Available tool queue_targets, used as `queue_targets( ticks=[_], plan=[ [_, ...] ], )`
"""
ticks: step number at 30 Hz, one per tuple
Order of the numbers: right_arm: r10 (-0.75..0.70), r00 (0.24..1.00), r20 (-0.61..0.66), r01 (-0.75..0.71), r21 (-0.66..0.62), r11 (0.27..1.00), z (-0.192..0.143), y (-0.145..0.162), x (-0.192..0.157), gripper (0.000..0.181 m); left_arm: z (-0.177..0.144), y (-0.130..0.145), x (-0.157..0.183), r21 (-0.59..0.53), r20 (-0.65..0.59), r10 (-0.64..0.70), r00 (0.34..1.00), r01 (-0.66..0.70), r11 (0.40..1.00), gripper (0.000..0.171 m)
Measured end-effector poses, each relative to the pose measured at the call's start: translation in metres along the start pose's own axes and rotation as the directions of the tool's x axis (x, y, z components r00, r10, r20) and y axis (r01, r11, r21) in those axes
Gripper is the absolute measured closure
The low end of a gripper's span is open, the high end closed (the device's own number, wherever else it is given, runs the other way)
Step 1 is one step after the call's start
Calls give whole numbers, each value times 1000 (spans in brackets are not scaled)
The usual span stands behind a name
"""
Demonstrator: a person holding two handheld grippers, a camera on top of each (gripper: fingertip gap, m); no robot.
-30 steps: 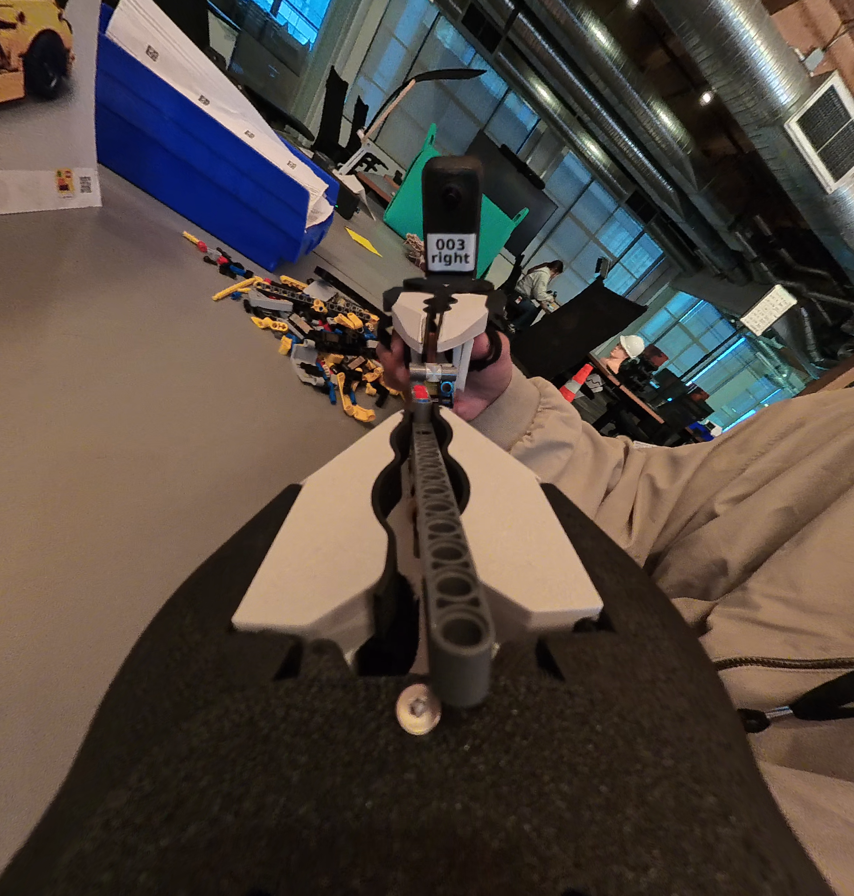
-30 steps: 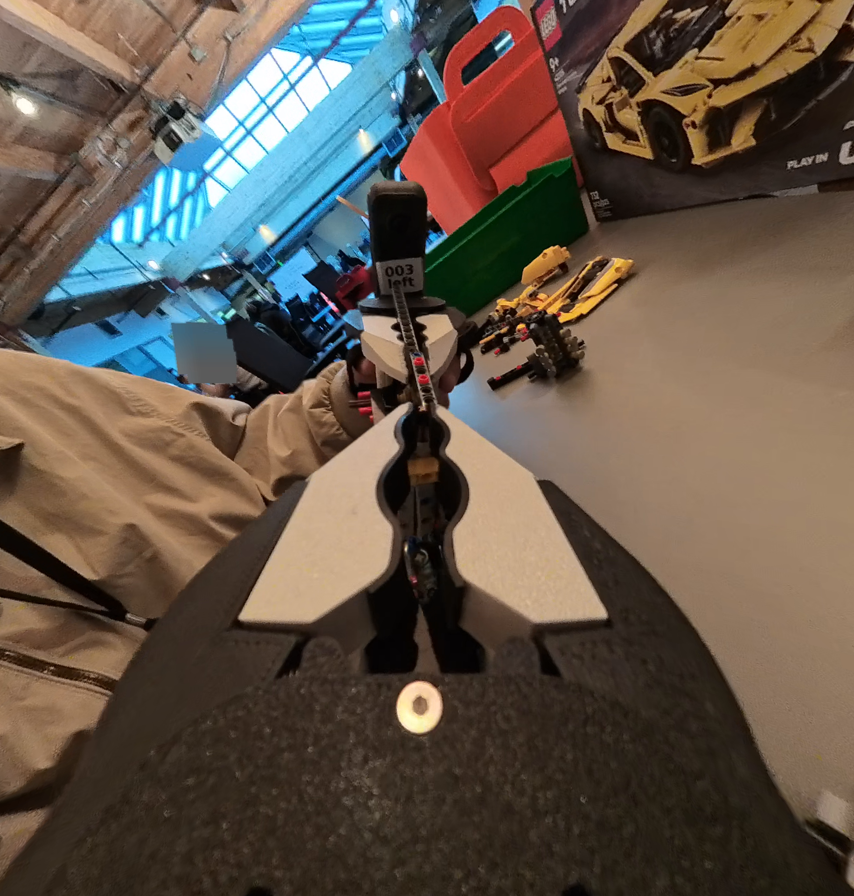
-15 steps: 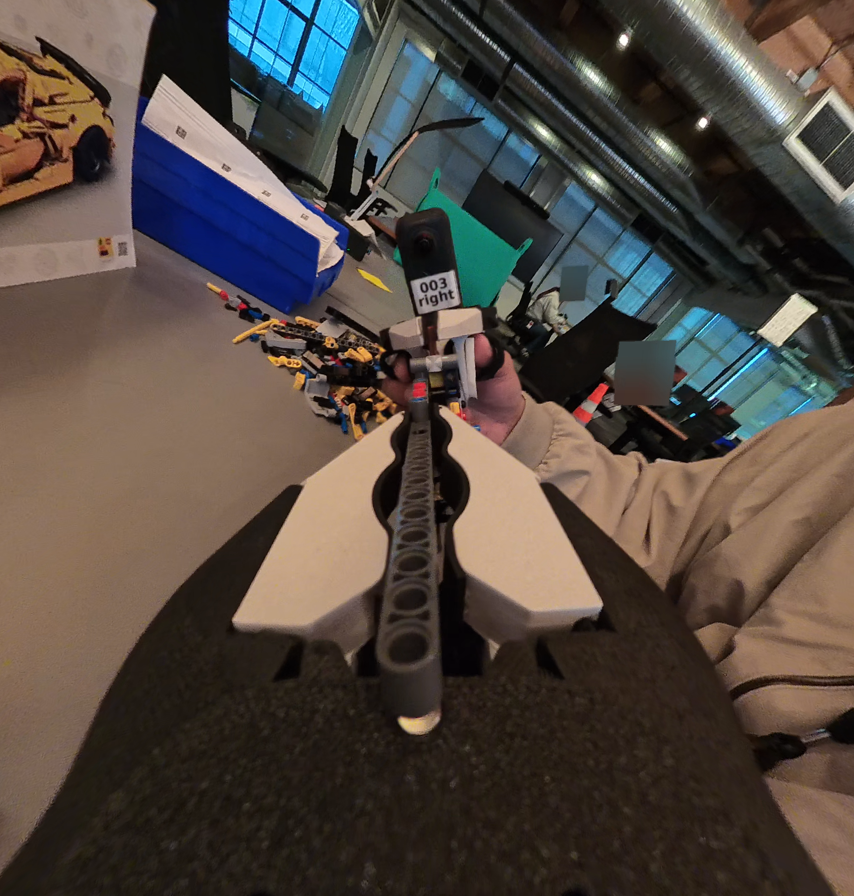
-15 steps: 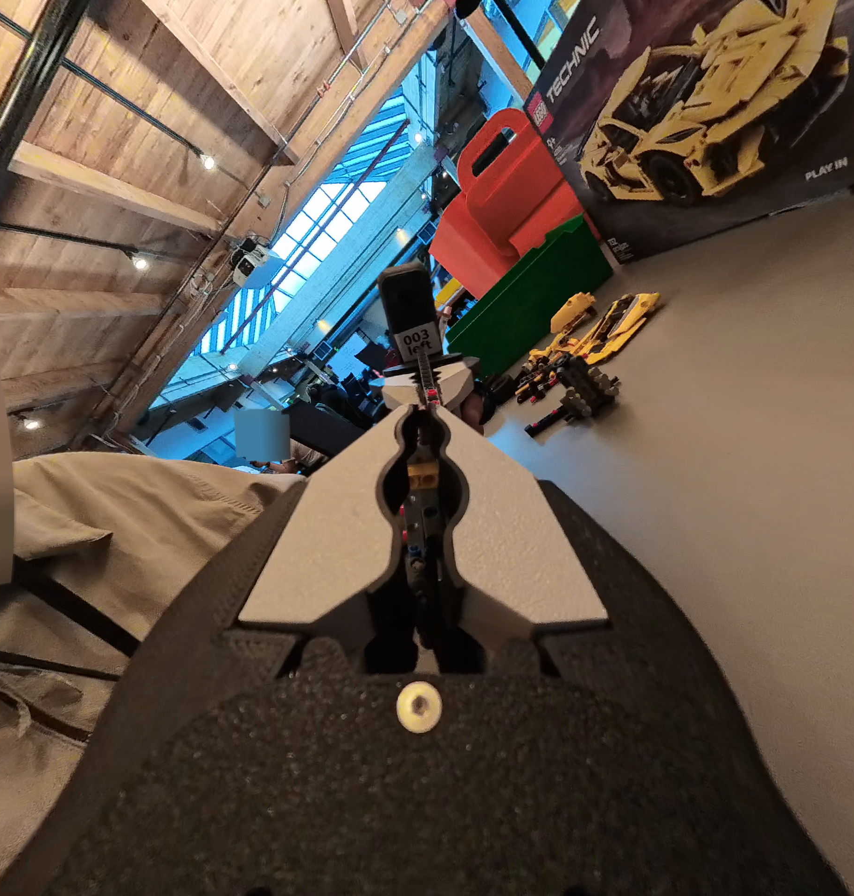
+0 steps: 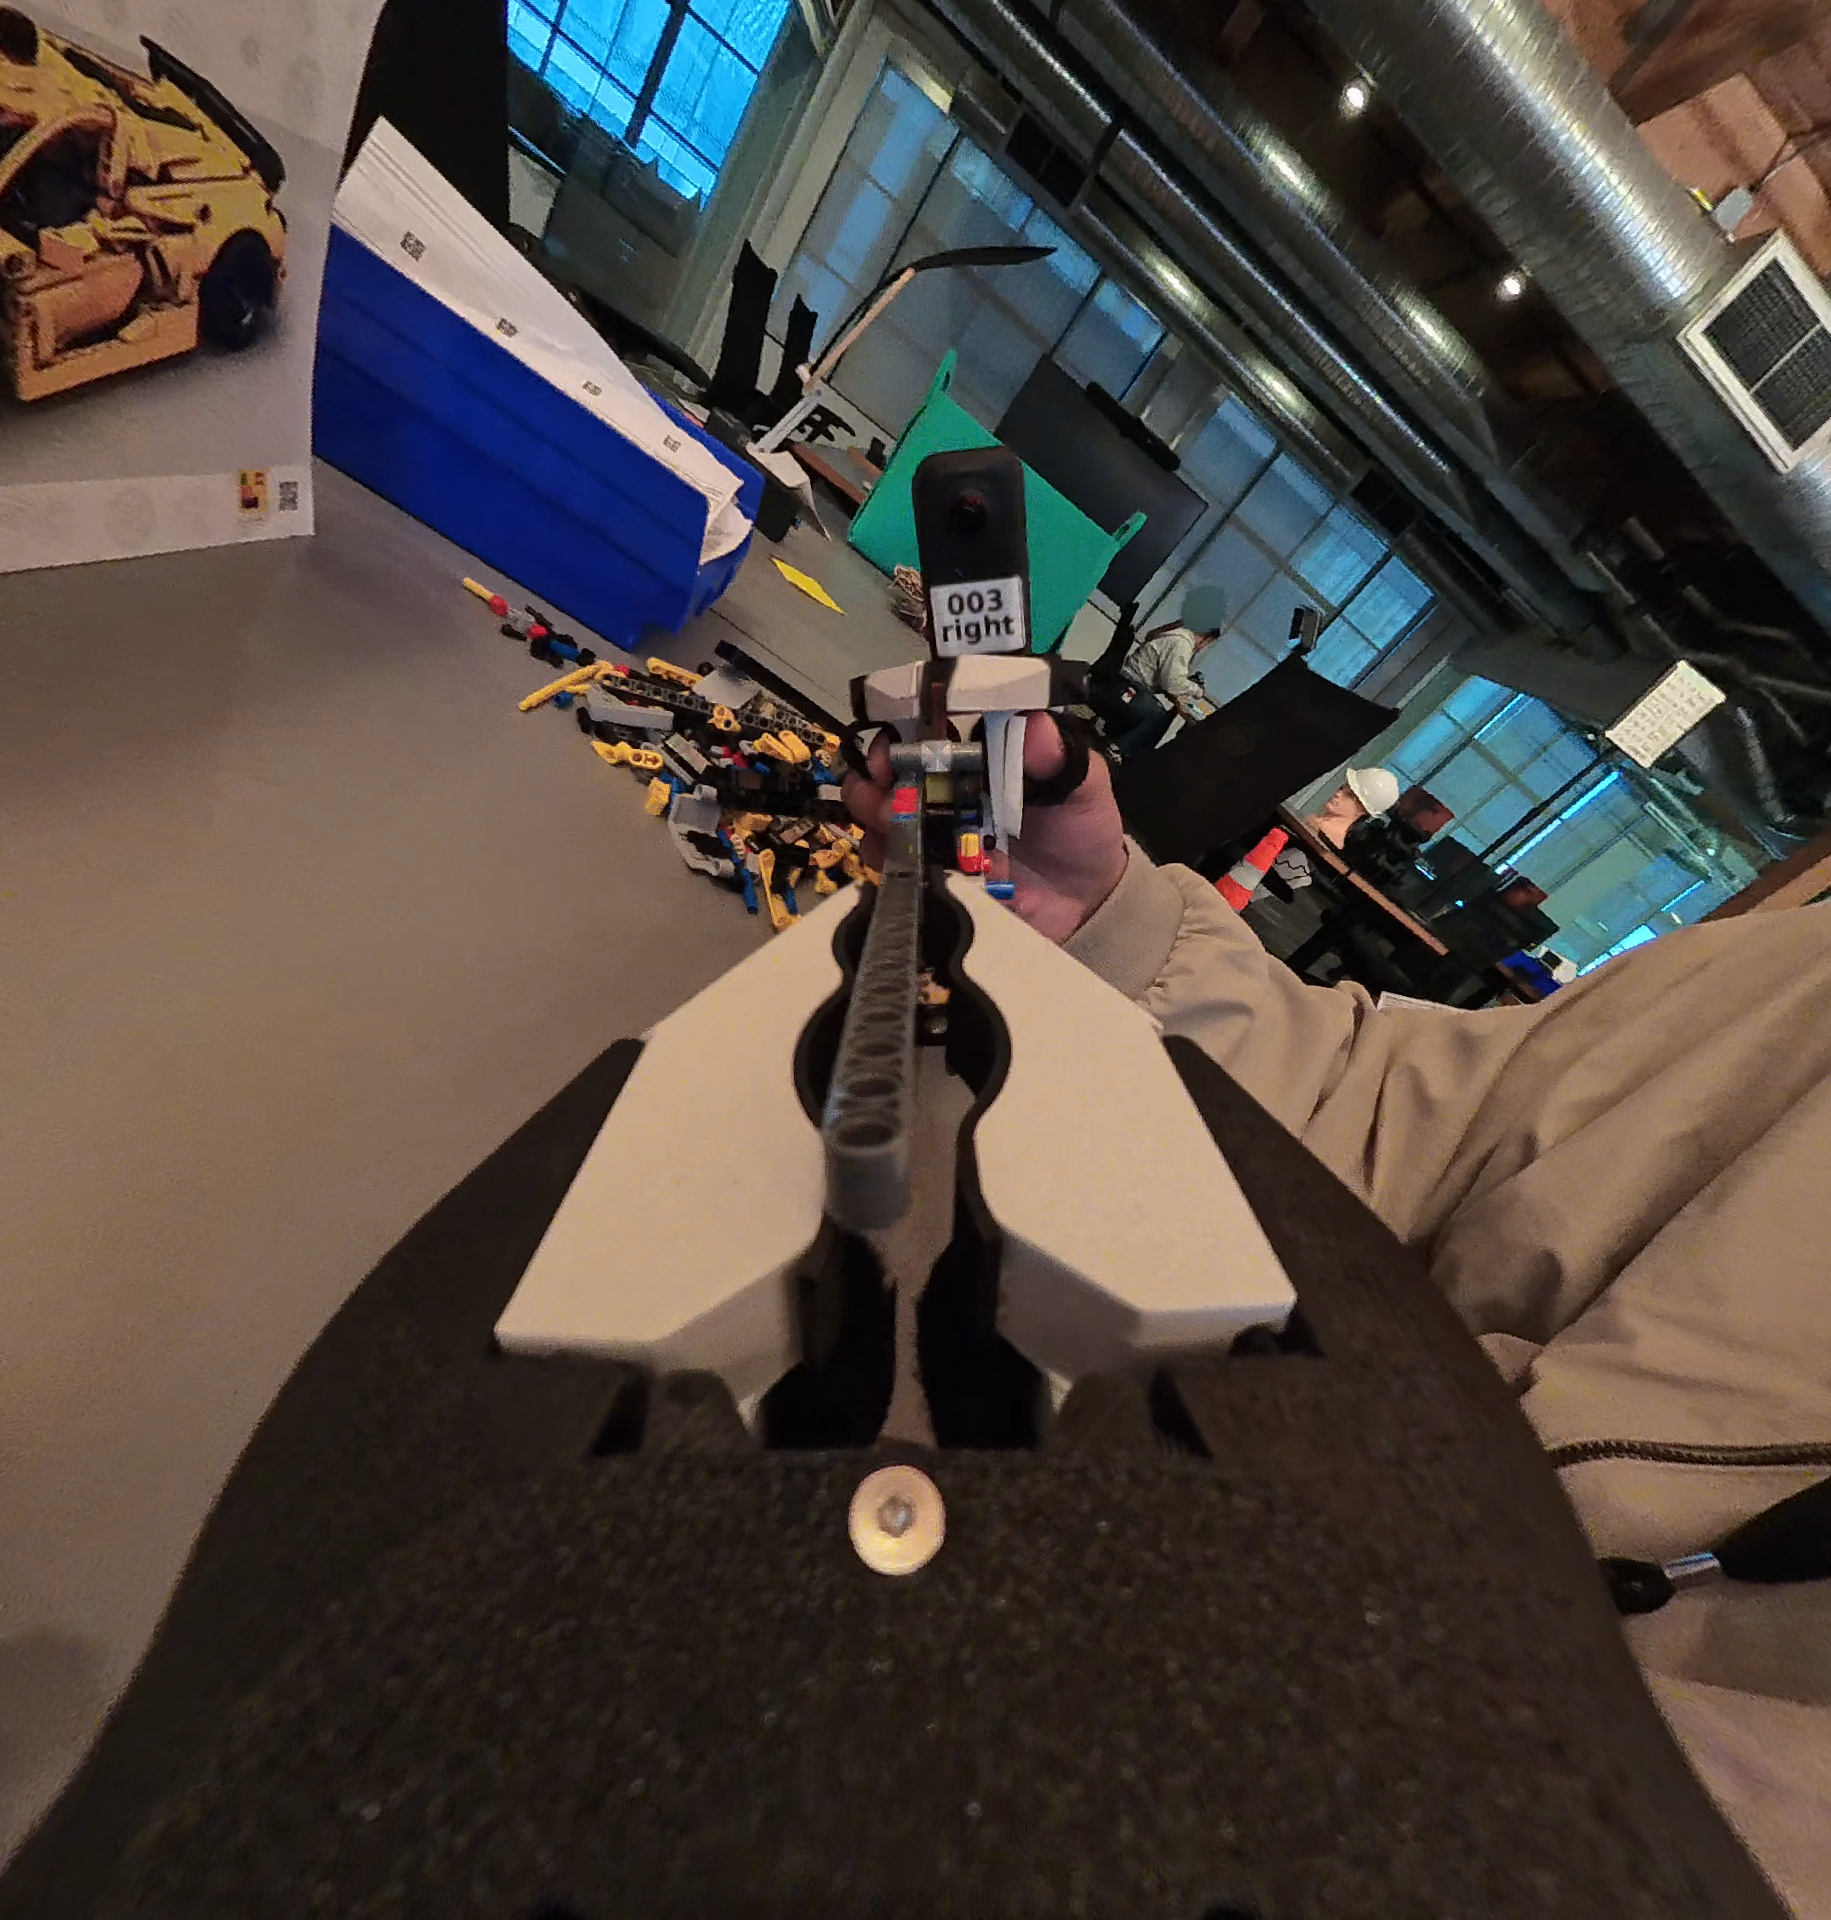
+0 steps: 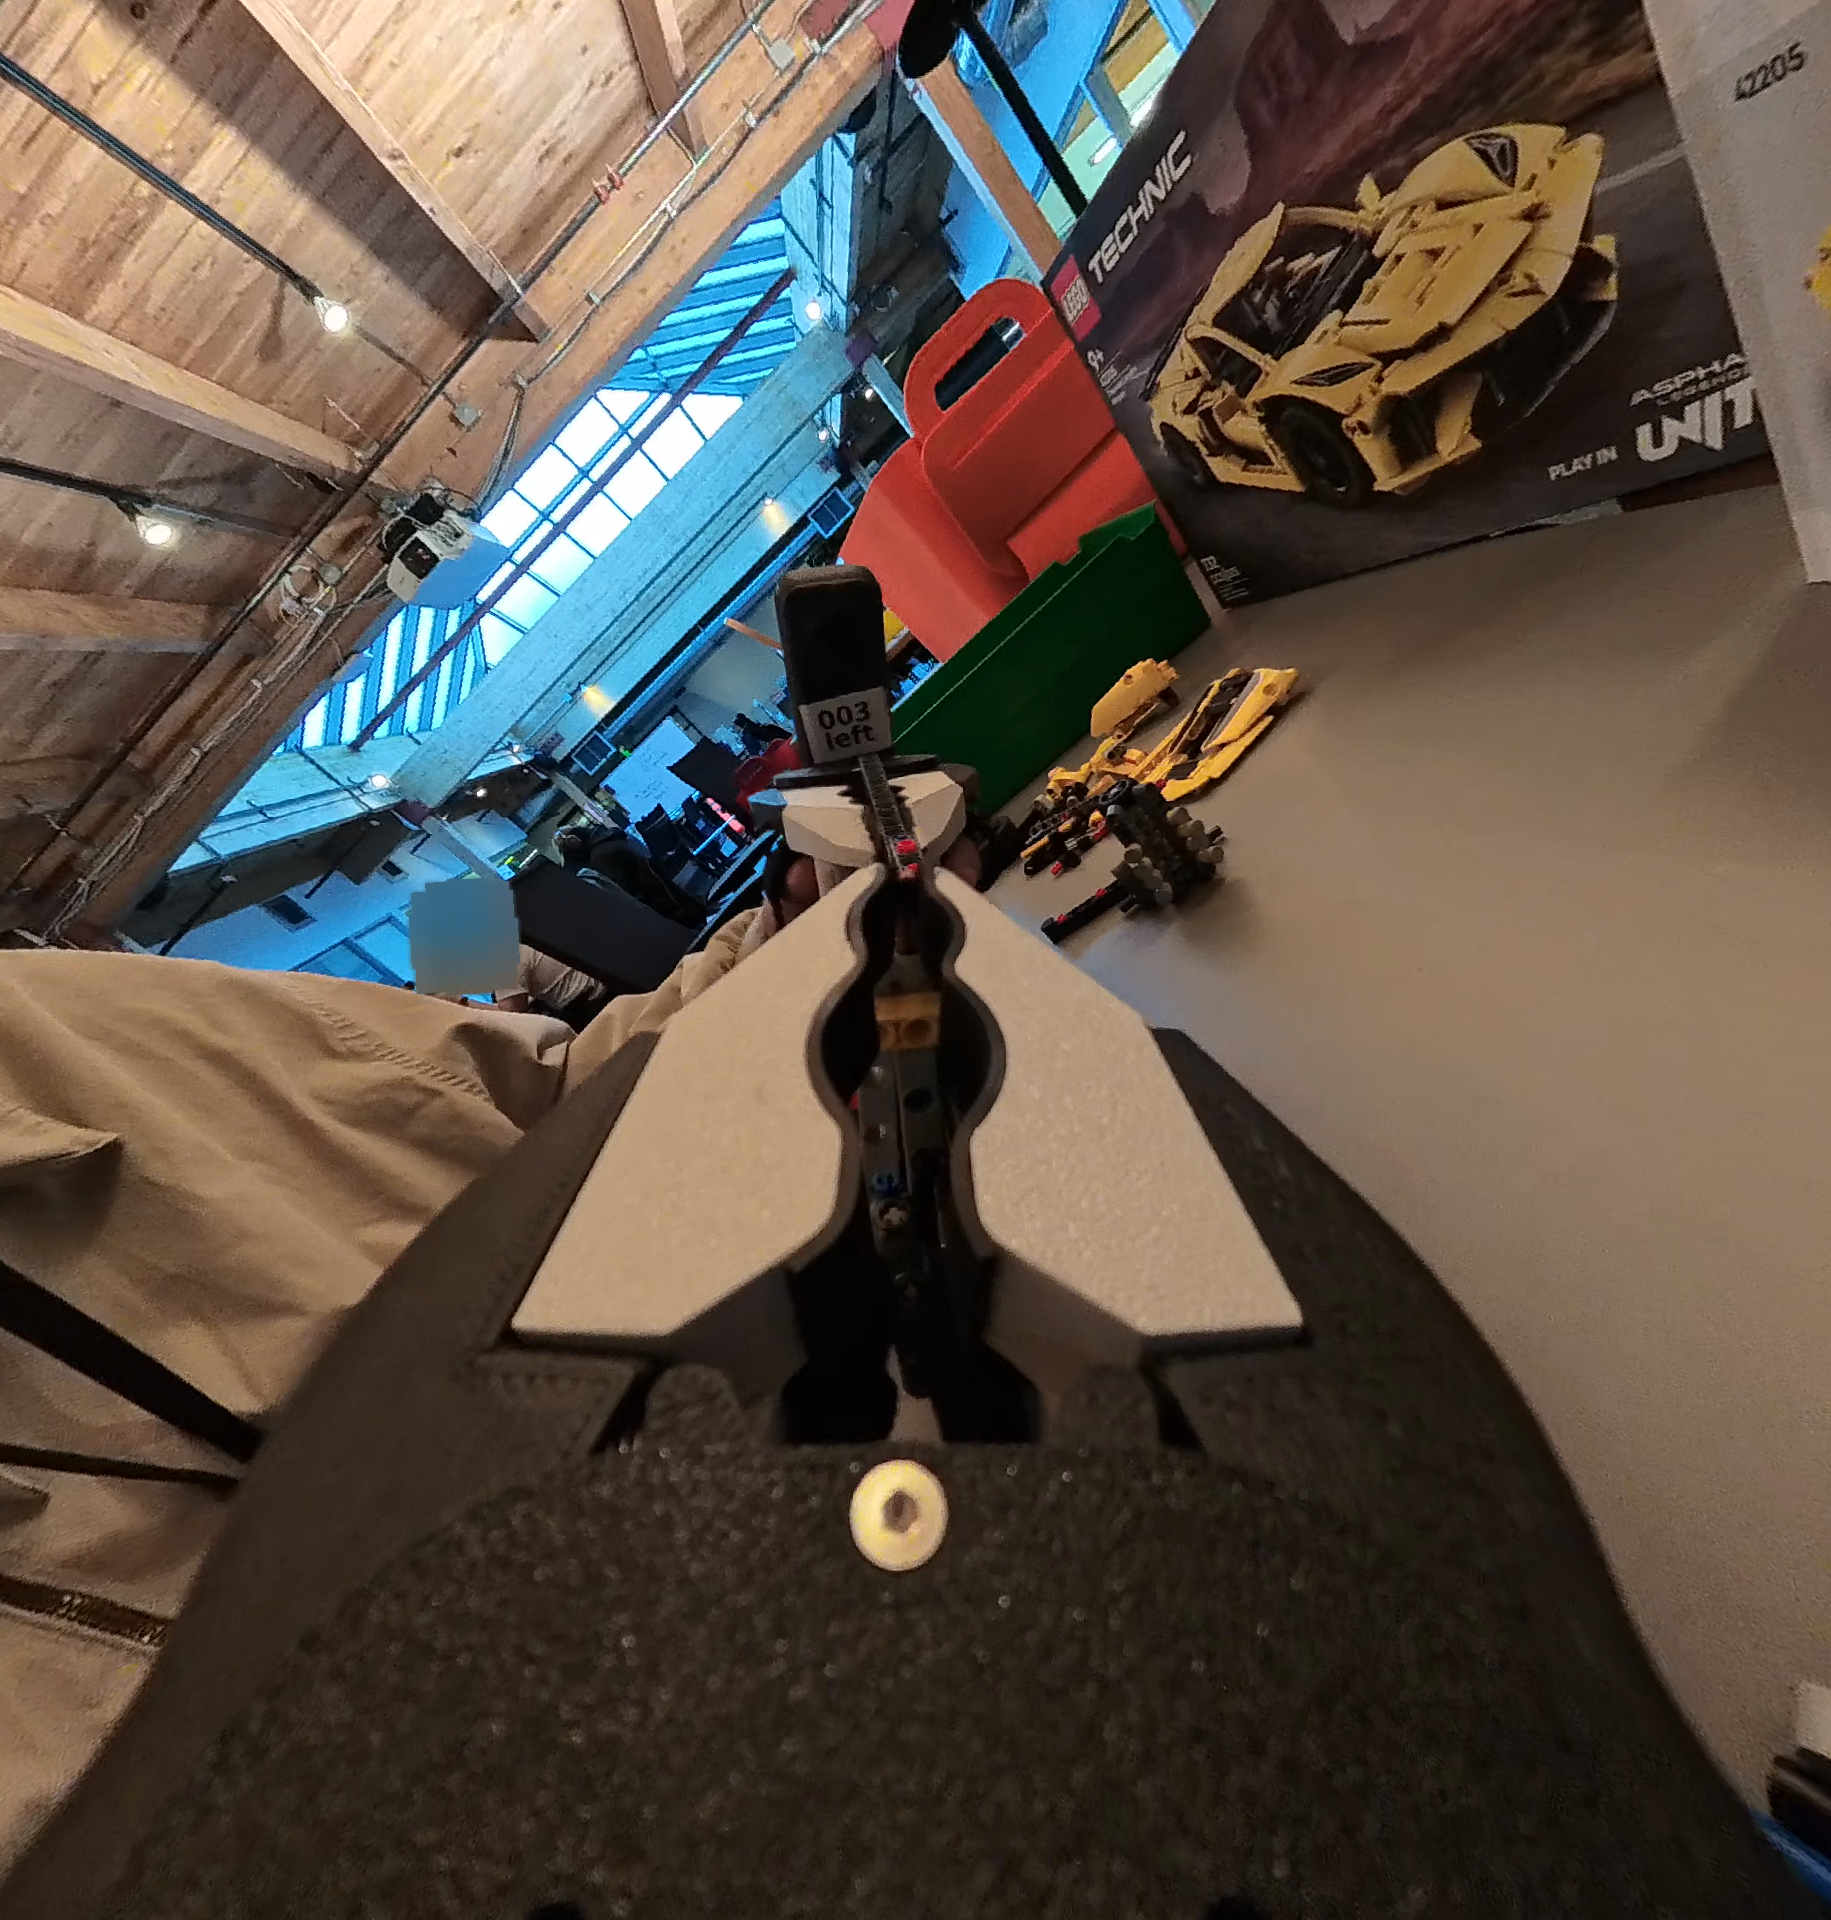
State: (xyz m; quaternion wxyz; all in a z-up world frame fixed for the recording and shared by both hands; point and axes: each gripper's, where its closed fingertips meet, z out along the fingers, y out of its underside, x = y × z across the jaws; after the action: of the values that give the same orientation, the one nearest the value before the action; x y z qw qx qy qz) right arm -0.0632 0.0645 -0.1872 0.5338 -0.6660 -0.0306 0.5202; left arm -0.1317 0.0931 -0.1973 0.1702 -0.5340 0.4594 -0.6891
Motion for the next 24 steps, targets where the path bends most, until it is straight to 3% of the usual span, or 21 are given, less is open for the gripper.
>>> queue_targets(
  ticks=[3,5,7,9,12,14,18,20,24],
  plan=[
    [-25,1000,5,25,-28,999,1,1,-4,178,-1,3,5,-36,-11,39,999,-39,999,164],
    [-156,988,-13,155,-52,986,1,-9,-15,158,-2,6,8,-70,-8,93,996,-93,993,164],
    [-320,946,-47,307,-186,933,3,-14,-29,138,-2,11,12,-108,2,177,984,-176,978,164],
    [-436,898,62,426,-375,823,15,0,-57,148,-1,16,17,-150,-5,237,972,-235,960,163],
    [-533,838,118,451,-699,554,24,33,-49,144,1,14,29,-142,-40,252,967,-255,957,164],
    [-532,836,135,435,-754,492,30,42,-38,149,1,16,33,-152,-49,267,962,-271,950,164],
    [-387,912,139,355,-742,569,39,64,-25,151,1,15,33,-151,-47,268,962,-272,950,164],
    [-326,929,177,350,-711,610,40,77,-21,165,1,15,32,-150,-43,261,964,-264,953,164],
    [-287,939,189,343,-529,776,40,67,-10,175,3,14,22,-126,-19,203,979,-203,971,163]
  ],
)
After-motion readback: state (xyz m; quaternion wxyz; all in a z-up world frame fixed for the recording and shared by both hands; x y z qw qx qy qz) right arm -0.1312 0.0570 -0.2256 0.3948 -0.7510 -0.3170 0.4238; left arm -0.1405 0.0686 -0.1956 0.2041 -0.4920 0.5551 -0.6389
